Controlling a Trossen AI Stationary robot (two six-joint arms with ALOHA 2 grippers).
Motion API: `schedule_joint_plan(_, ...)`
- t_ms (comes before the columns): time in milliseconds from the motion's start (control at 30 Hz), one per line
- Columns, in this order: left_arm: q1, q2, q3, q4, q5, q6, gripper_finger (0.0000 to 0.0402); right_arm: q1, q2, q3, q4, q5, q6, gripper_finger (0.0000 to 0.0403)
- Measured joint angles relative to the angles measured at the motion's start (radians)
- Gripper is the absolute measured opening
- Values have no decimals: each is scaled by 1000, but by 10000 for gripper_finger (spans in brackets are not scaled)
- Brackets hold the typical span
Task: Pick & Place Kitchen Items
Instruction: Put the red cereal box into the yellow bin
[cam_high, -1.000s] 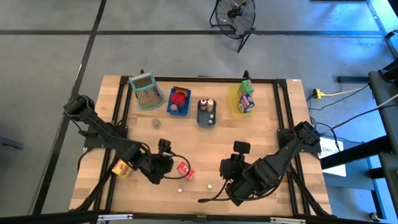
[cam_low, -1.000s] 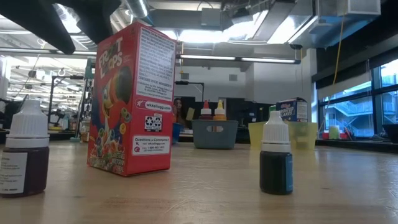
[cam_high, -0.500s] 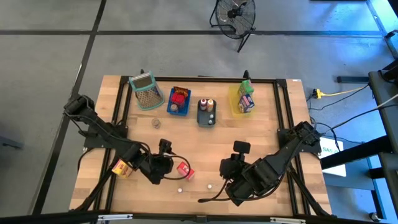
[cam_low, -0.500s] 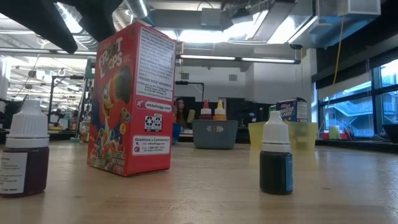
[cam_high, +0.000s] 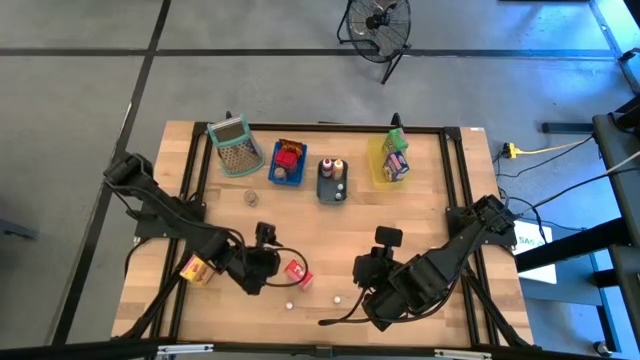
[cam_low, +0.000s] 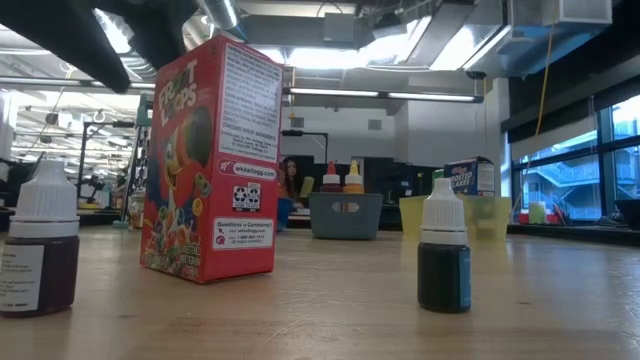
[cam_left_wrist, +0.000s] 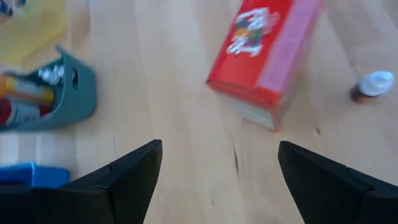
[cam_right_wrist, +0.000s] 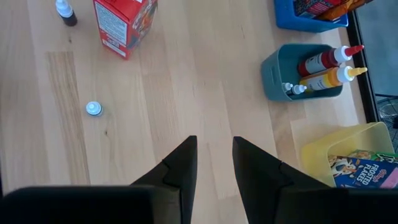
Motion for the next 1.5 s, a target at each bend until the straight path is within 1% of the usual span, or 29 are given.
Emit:
schedule_joint_plan(100,21,21,0,-10,-34,-48,318,0,0,0,0,0,0,105)
schedule_joint_plan(167,35,38,0,-35,-28,-48,318,0,0,0,0,0,0,105)
schedule_joint_plan(300,46,54,0,-29,17,22,318,0,7,0,0,0,0,105)
schedule_joint_plan(400,45,54,0,-29,18,50,318,0,10,0,0,-1,-11,105)
schedule_joint_plan(600,43,48,0,-28,-23,12,318,-1,14,0,0,-3,-19,105)
schedule_joint_plan(1333,45,48,0,-27,-40,-21,318,-1,13,0,0,-12,-19,105)
schedule_joint_plan(1500,45,41,0,-26,-57,-40,318,-1,13,0,0,-12,-19,105)
